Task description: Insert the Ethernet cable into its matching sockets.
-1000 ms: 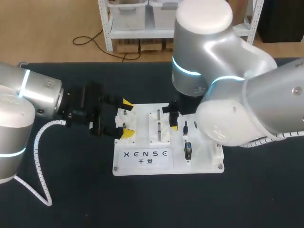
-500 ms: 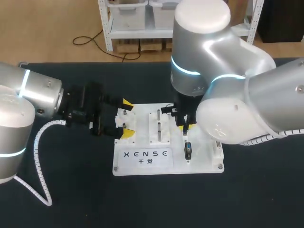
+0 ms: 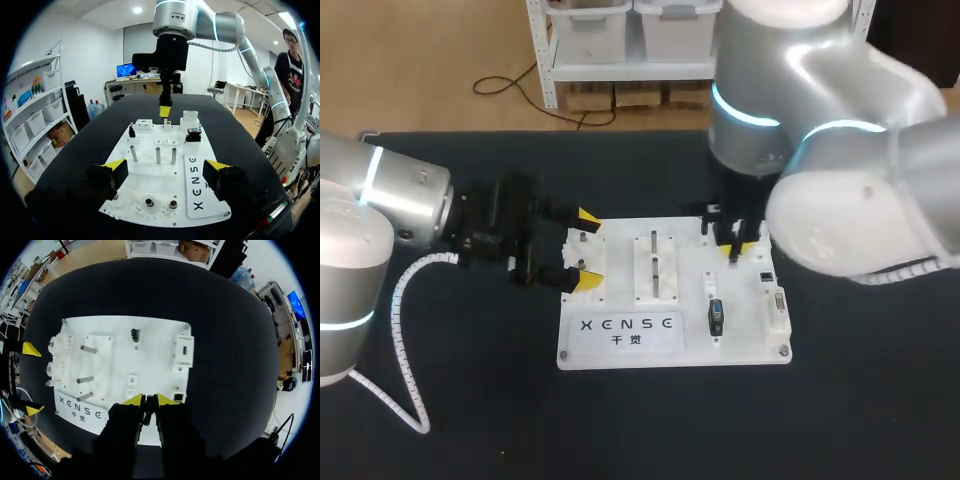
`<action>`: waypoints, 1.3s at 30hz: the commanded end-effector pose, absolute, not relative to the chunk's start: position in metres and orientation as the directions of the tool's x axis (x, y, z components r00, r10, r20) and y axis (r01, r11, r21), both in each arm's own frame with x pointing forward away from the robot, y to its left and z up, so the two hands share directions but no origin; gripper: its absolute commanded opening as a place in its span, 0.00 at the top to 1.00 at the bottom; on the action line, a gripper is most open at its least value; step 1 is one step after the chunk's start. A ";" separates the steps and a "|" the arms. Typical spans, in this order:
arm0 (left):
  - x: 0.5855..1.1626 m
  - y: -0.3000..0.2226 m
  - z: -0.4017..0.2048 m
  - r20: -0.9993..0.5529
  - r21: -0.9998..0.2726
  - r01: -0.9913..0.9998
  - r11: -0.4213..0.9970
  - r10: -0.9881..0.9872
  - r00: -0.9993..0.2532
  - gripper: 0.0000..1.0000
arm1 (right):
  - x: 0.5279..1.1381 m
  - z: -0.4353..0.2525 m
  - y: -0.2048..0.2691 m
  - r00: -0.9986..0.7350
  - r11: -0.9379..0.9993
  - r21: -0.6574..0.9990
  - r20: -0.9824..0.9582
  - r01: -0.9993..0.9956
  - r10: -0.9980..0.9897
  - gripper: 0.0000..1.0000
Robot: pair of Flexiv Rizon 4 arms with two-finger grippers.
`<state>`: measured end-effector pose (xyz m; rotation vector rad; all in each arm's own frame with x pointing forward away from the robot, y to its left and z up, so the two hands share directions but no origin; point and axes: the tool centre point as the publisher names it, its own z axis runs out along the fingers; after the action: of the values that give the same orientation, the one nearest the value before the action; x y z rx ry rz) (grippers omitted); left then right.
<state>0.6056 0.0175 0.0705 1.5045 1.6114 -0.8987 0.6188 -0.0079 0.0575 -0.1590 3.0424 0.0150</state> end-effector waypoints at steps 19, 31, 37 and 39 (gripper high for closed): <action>0.605 0.018 0.069 -0.881 -0.002 0.998 0.066 0.472 -0.033 0.00 | 0.620 0.039 -0.054 -0.991 0.995 -0.036 -0.095 -0.093 -0.096 1.00; 0.605 0.018 0.069 -0.881 -0.002 0.998 0.066 0.472 -0.033 0.00 | 0.623 0.036 -0.048 -0.989 0.993 -0.028 -0.094 -0.112 -0.114 1.00; 0.605 0.018 0.069 -0.881 -0.002 0.998 0.066 0.472 -0.033 0.00 | 0.623 0.036 -0.047 -0.989 0.993 -0.026 -0.090 -0.116 -0.118 1.00; 0.605 0.018 0.069 -0.881 -0.002 0.998 0.066 0.472 -0.033 0.00 | 0.623 0.036 -0.046 -0.989 0.993 -0.026 -0.089 -0.116 -0.118 1.00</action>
<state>0.6056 0.0174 0.0706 1.5046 1.6118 -0.8986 0.6222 -0.0468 0.0363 -0.1807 3.0447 -0.0303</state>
